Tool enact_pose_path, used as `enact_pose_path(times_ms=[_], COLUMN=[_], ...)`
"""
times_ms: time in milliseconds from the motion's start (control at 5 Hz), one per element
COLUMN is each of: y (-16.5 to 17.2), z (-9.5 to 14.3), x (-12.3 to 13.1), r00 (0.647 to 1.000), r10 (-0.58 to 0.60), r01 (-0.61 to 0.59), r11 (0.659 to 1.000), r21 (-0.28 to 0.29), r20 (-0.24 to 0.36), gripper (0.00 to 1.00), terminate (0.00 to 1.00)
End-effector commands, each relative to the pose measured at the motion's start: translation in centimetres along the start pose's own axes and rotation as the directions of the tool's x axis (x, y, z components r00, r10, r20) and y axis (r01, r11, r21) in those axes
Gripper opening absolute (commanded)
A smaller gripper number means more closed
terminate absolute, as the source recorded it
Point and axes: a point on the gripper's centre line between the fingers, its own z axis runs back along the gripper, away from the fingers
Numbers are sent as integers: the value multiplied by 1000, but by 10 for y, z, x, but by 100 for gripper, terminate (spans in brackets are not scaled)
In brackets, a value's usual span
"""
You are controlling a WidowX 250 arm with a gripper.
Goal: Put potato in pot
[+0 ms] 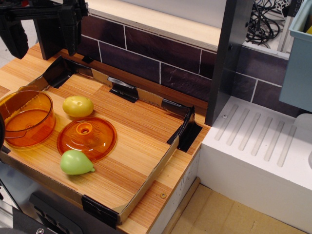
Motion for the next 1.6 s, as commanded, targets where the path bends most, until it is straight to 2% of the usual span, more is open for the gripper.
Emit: enact_pose_path(times_ms=[0, 200, 400, 600, 800, 1000, 1200, 1400], y=[0, -1, -1, 3, 9, 12, 13, 12], z=[0, 1, -4, -14, -28, -45, -60, -73], x=[0, 21, 43, 61, 71, 77, 77, 76], r00=[1000, 970, 890, 781, 656, 573, 573, 569], r10=[0, 243, 456, 622, 743, 799, 806, 817], r01=[0, -242, -451, -612, -734, -799, -798, -802], r11=[1000, 967, 882, 779, 669, 594, 590, 576], r21=[0, -83, -137, -135, -113, -95, -121, -155], r20=[0, 3, 0, 52, 134, 182, 149, 91], gripper=[100, 100, 100, 100, 100, 100, 100, 100], terminate=[0, 0, 0, 0, 0, 0, 0, 0])
